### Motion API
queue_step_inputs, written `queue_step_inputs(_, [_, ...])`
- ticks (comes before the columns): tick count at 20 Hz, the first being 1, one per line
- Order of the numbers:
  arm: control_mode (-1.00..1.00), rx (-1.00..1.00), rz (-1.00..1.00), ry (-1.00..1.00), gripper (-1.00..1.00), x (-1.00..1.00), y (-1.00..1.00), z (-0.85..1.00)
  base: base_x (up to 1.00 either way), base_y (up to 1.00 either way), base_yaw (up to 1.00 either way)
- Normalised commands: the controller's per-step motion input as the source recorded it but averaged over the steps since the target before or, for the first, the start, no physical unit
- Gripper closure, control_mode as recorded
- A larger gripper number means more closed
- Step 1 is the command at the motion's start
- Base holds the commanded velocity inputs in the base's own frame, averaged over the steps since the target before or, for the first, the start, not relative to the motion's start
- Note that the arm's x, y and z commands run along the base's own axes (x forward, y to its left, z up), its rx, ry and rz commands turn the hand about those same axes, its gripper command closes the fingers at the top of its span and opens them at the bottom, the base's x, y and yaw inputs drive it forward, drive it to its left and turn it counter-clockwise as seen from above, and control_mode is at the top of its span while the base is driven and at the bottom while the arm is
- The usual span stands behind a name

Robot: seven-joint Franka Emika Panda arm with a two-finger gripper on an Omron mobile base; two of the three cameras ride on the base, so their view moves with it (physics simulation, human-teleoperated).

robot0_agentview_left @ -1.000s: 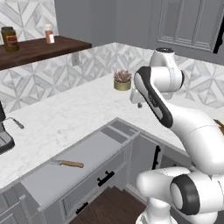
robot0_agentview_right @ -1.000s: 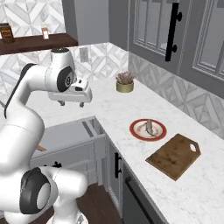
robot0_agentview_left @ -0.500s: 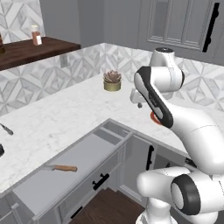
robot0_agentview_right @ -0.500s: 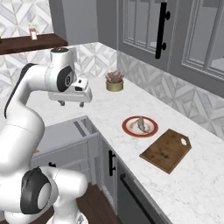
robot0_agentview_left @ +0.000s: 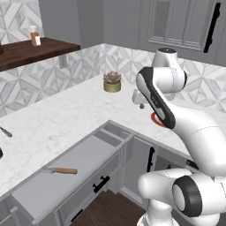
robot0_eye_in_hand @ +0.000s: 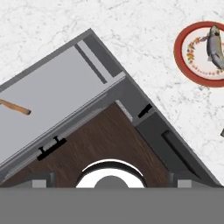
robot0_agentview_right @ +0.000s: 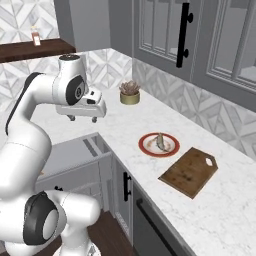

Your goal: Pick up the knife from the drawer and place it on the cutting board. Then place the meat from the plate to the cutting board.

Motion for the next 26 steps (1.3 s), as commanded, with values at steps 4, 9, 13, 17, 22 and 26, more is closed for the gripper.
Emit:
queue_step_inputs(4, [1.0, 0.0, 0.0, 0.0, -1.0, 0.0, 0.0, 0.0, 0.33, 0.0, 0.0])
queue_step_inputs(9, [1.0, 0.0, 0.0, 0.0, -1.0, 0.0, 0.0, 0.0, 0.23, 0.0, 0.0])
queue_step_inputs(13, [-1.0, 0.0, 0.04, 0.0, -1.0, 0.0, 0.09, -0.05, 0.0, 0.0, 0.0])
queue_step_inputs(17, [-1.0, 0.01, 0.33, 0.0, -1.0, 0.0, 0.97, -0.5, 0.0, 0.0, 0.0])
queue_step_inputs(22, [-1.0, 0.0, 0.5, 0.0, -1.0, 0.0, 1.0, -0.85, 0.0, 0.0, 0.0])
queue_step_inputs(26, [-1.0, -0.03, 0.47, 0.01, -1.0, 0.0, 0.93, -0.76, 0.0, 0.0, 0.0])
